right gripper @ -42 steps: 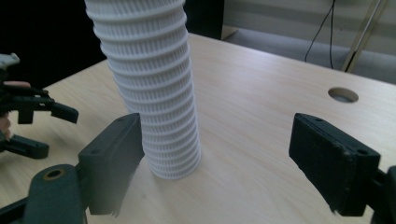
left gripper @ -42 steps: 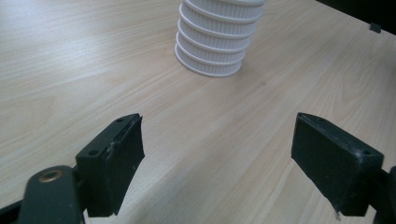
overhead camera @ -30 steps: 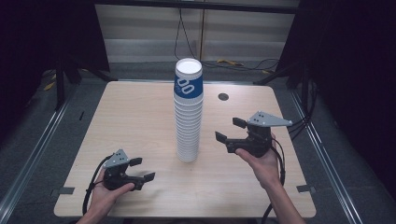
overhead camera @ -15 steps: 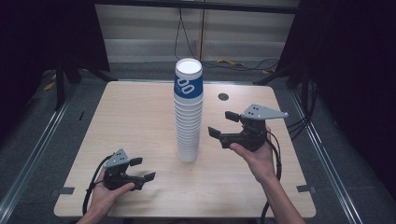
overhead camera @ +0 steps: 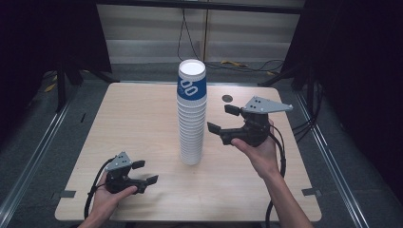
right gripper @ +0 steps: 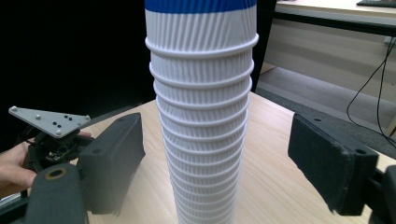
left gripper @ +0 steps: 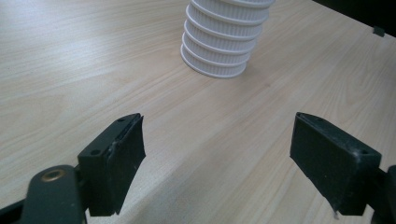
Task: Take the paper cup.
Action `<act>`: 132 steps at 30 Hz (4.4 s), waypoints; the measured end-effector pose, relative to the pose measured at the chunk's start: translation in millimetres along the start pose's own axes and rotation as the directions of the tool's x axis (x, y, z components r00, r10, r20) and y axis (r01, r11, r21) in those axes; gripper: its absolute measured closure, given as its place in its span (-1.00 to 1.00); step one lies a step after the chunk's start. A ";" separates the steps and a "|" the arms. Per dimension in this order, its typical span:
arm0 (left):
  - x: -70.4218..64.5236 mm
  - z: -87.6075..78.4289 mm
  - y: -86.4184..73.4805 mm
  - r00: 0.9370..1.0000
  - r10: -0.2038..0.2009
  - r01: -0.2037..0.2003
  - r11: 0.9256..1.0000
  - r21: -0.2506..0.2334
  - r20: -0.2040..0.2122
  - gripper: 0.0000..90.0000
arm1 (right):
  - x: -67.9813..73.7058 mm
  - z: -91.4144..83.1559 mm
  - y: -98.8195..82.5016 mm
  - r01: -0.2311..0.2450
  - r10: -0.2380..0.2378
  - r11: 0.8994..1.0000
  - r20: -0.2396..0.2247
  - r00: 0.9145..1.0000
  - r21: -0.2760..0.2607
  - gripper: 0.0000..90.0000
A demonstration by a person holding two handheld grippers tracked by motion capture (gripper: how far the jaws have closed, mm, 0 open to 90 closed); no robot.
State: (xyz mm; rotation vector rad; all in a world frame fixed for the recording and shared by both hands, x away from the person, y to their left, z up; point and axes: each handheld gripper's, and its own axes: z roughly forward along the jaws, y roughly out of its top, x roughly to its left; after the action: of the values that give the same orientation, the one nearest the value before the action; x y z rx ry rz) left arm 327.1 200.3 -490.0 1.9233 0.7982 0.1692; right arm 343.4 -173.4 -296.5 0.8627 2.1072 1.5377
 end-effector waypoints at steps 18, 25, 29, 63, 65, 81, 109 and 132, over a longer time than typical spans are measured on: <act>0.1 0.8 -0.3 1.000 0.000 0.000 1.000 0.004 0.012 -0.61 | 3.8 12.2 43.0 0.023 -0.026 0.998 -0.063 0.998 -0.054 -0.62; 0.6 0.5 -0.5 1.000 -0.002 0.002 1.000 0.005 0.011 -0.61 | -2.1 22.2 56.3 0.023 -0.026 0.999 -0.086 0.996 -0.032 -0.67; 1.1 0.3 -0.6 1.000 -0.004 0.004 1.000 0.003 0.014 -0.61 | -2.8 28.6 63.1 0.038 -0.040 0.999 -0.094 0.995 -0.016 -0.64; 0.6 1.1 -1.2 1.000 0.002 -0.002 1.000 0.013 0.018 -0.61 | -3.3 61.1 104.5 0.093 -0.080 0.991 -0.127 0.989 0.093 -0.61; 0.5 1.2 -1.3 1.000 0.000 0.000 1.000 0.013 0.017 -0.61 | -3.3 61.3 106.2 0.094 -0.082 0.991 -0.125 0.989 0.095 -0.60; 0.1 1.3 -1.0 1.000 0.009 -0.009 1.000 0.016 0.014 -0.60 | -6.2 63.6 110.7 0.094 -0.078 0.989 -0.136 0.988 0.110 -0.47; -0.2 2.6 -1.5 1.000 0.006 -0.007 1.000 0.023 0.014 -0.60 | -6.6 55.8 119.1 0.059 -0.055 0.998 -0.136 0.989 0.028 -0.45; 0.0 2.2 -1.4 1.000 0.004 -0.004 1.000 0.022 0.015 -0.60 | -5.9 44.8 129.9 0.033 -0.046 0.996 -0.147 0.988 -0.089 -0.44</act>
State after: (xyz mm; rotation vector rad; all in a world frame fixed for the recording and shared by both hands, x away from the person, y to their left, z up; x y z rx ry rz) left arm 327.5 199.0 -492.3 1.9445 0.7888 0.1486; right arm 408.3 -118.7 -188.3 0.6919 2.1284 1.7063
